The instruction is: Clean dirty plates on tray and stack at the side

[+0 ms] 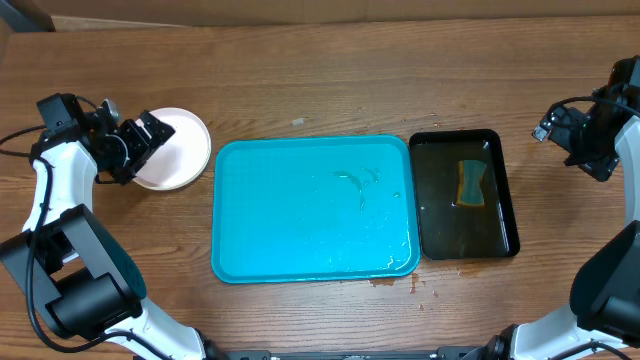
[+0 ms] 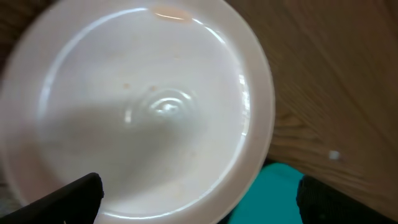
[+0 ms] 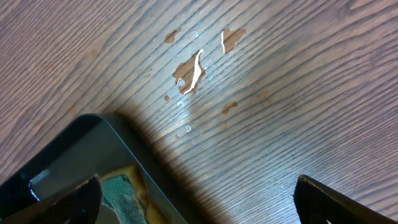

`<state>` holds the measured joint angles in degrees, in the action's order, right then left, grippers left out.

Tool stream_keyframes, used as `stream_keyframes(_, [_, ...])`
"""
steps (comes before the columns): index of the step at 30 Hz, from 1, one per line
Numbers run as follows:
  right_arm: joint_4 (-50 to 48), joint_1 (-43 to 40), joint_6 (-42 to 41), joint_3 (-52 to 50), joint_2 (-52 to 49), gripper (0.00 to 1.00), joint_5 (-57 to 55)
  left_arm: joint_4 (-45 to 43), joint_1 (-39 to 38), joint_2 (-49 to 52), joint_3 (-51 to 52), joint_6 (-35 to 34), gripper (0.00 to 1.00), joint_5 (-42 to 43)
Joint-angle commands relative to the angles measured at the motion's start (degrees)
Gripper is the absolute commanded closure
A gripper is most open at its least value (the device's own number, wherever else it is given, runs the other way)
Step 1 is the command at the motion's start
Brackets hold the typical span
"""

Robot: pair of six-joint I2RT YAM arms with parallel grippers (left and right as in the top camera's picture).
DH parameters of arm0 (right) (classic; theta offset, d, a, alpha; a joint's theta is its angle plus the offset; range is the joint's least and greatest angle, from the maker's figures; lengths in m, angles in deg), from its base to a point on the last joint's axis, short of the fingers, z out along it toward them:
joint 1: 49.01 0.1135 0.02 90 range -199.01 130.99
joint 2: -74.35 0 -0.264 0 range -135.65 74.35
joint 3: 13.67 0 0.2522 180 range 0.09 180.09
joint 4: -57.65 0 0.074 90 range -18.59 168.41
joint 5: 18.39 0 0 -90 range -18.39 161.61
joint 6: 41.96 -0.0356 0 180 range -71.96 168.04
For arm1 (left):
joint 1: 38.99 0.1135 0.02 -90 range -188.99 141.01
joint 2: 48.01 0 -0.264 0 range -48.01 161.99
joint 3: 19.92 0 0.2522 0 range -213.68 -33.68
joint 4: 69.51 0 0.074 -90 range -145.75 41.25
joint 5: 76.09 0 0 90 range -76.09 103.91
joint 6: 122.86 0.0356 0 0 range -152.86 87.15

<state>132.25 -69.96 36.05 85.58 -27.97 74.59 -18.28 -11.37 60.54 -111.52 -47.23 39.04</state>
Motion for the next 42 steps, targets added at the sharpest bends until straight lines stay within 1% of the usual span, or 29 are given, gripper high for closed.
stream_keyframes(1, [-0.3, 0.2, -0.2, 0.3, 0.4, 0.00, 0.1, -0.1, 0.0, -0.2, 0.2, 1.5, 0.00, -10.4])
stream_keyframes(7, [-0.3, 0.3, -0.2, 0.3, 3.0, 0.00, 0.1, -0.1, 0.0, -0.2, 0.2, 1.5, 0.00, -11.6])
stream_keyframes(11, [-0.3, 1.3, -0.2, 0.3, 9.7, 0.00, 0.1, -0.1, 0.0, -0.2, 0.2, 1.5, 0.00, -11.6])
stream_keyframes(14, [-0.3, 3.5, -0.2, 0.3, 17.3, 0.00, 0.1, -0.1, 0.0, -0.2, 0.2, 1.5, 0.00, -11.6])
stream_keyframes(18, [-0.3, 9.2, -0.2, 0.3, 28.3, 0.00, 0.1, -0.1, 0.0, -0.2, 0.2, 1.5, 0.00, -11.6])
stream_keyframes(20, [-0.3, 13.3, -0.2, 0.3, 33.6, 0.00, 0.1, -0.1, 0.0, -0.2, 0.2, 1.5, 0.00, -11.6])
stream_keyframes(23, [-0.3, 20.7, -0.2, 0.3, 41.6, 0.00, 0.1, 0.0, -0.1, -0.2, 0.2, 1.5, 0.00, -11.6])
stream_keyframes(24, [-0.3, 25.1, 0.2, 0.3, 46.6, 0.00, -0.2, -0.1, 0.0, -0.2, 0.2, 1.5, 0.00, -11.6])
stream_keyframes(25, [-0.5, 27.0, 1.7, 0.3, 49.5, 0.00, -2.3, -0.1, 0.0, -0.2, 0.2, 1.5, 0.00, -11.6])
stream_keyframes(27, [-0.5, 28.8, 1.8, 0.3, 54.1, 0.00, -4.7, -0.1, 0.0, -0.2, 0.2, 1.5, 0.00, -11.6])
stream_keyframes(30, [-1.7, 29.0, 3.0, -0.6, 60.6, 0.00, -6.1, -0.1, 0.0, -0.2, 0.2, 1.5, 0.00, -11.6])
stream_keyframes(32, [-4.9, 29.0, 5.3, -2.6, 65.1, 0.00, -6.1, -0.1, -0.1, -0.2, 0.2, 1.5, 0.00, -11.6])
stream_keyframes(35, [-13.2, 28.7, 8.8, -8.1, 72.0, 0.00, -5.9, 0.0, 0.0, -0.2, 0.2, 1.5, 0.00, -11.6])
stream_keyframes(42, [-32.3, 26.7, 9.1, -28.2, 86.9, 0.00, -5.7, -0.1, 0.0, -0.2, 0.2, 1.5, 0.00, -11.6])
